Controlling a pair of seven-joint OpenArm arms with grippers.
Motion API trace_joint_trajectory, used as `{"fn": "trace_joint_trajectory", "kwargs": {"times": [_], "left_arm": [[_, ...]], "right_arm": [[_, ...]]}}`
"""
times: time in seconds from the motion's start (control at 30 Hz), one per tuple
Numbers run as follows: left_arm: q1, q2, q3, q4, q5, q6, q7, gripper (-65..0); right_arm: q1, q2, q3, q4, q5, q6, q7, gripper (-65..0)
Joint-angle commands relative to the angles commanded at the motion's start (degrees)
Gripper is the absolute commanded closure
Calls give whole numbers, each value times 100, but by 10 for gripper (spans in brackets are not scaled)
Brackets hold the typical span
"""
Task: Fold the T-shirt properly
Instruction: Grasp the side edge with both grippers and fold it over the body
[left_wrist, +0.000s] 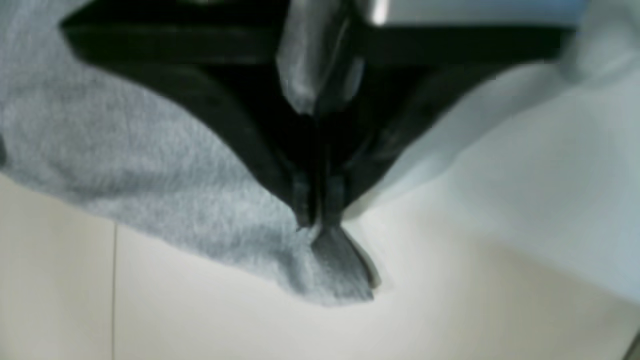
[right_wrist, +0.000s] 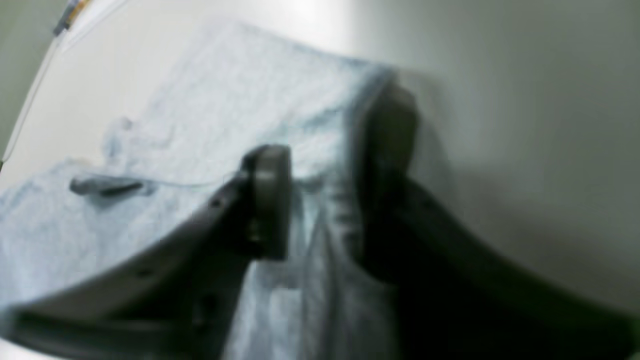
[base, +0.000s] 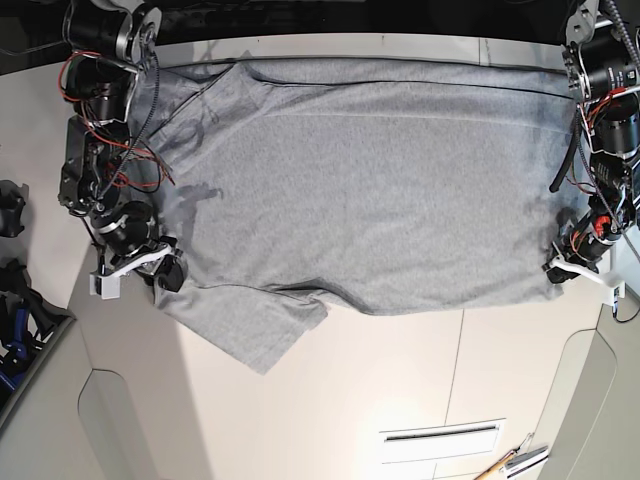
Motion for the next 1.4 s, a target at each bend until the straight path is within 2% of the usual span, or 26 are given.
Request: {"fn": "trace_joint_trajectory", "kwargs": {"times": [0.03,0.1,0.13,0.2,0.3,0.4,0.47,0.57,0.77,0.9,1.07,1.2,1.3,1.4], "left_arm": [[0,-11,0,0,0,-15,33,0],[2,-22,0,2,17,-105,107,0],[2,-26,0,2,57,-195,131,0],[2,-33,0,9,179,-293,197,0],[2,-136,0,103,55,-470,343,0],[4,-328,0,352,-160,-501,634,0],[9,-420,0,546,-199,-699,887,0],[48,-490,0,778,-389,-699,1217,0],[304,-791,0,1285,-879,-699,1392,0],[686,-946,0,1902,-1303,-699,1679,0],[1335,-1174,-7,2774,-1309,-699,1805,0],[1823,-1344,-7,3285,-1309,-699,1919,0],[2111,-1340,-4,3451,-1314,-699,2170,0],[2396,-1338,-7,3456,-1314,-699,2162,0]], "right_arm": [[0,0,0,0,-20,28,0,-17],[-2,2,0,2,-37,238,-9,0],[0,0,0,2,-35,280,-26,0],[0,2,0,24,-31,275,-24,0],[-4,15,0,181,-28,278,-98,0],[-20,35,0,494,-28,280,-313,0],[-17,50,0,708,61,284,-619,0],[-66,81,0,997,234,299,-881,0],[-551,173,0,1880,435,302,-927,0],[-966,289,0,2435,632,299,-927,0],[-1388,474,0,2879,638,299,-929,0],[-1635,494,4,2990,636,299,-929,0],[-1827,494,4,2990,632,295,-929,0],[-2048,492,4,2988,636,284,-922,0]]}}
